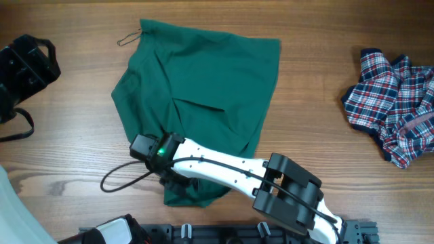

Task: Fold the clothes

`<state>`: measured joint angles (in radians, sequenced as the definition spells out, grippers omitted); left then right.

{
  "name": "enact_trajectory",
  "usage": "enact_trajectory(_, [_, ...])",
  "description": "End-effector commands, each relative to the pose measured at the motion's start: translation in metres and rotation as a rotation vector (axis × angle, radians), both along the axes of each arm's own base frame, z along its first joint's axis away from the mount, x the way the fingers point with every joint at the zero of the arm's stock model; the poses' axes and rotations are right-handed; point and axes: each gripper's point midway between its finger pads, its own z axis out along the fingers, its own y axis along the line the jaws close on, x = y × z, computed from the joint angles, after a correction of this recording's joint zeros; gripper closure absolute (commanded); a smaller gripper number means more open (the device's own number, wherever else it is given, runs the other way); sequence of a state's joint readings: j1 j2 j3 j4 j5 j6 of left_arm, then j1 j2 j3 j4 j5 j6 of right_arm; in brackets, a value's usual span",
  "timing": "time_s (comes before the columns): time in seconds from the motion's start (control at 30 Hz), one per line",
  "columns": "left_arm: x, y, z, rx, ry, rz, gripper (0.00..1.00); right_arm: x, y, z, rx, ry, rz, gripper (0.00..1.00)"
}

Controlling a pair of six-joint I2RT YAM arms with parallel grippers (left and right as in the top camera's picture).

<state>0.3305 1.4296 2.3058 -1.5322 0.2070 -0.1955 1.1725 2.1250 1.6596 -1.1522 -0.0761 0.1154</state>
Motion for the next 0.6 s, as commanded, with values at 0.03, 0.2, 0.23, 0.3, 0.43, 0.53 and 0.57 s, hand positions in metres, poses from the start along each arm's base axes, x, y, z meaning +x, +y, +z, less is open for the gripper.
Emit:
enact_trajectory(0.03, [0.0,-0.004,0.002,-0.015,-0.01,-0.024,0.23,-0.027,0.021,0.012,0.062,-0.034,0.252,0.2])
enact_trajectory(0.2, [0.0,-0.008,0.003,-0.028,-0.015,-0.042,0.23,-0.008,0.032,0.009,0.079,-0.134,0.165,0.21])
enact_trajectory(0.23, [0.0,-0.008,0.003,-0.028,-0.015,-0.042,0.23,-0.006,0.032,0.008,0.078,-0.137,0.161,0.21])
enact_trajectory(0.3, [0.0,-0.008,0.003,-0.028,-0.015,-0.042,0.23,0.0,0.027,-0.009,0.03,-0.142,0.159,0.21])
enact_trajectory(0.43, [0.0,-0.008,0.003,-0.028,-0.015,-0.042,0.23,0.004,0.02,-0.02,-0.015,-0.155,0.155,0.4])
enact_trajectory(0.53, [0.0,-0.008,0.003,-0.028,-0.014,-0.042,0.23,0.005,0.021,-0.021,-0.015,-0.159,0.14,0.42])
enact_trajectory(0.57, [0.0,-0.008,0.003,-0.027,-0.015,-0.042,0.23,0.004,0.02,-0.022,-0.02,-0.157,0.142,0.44])
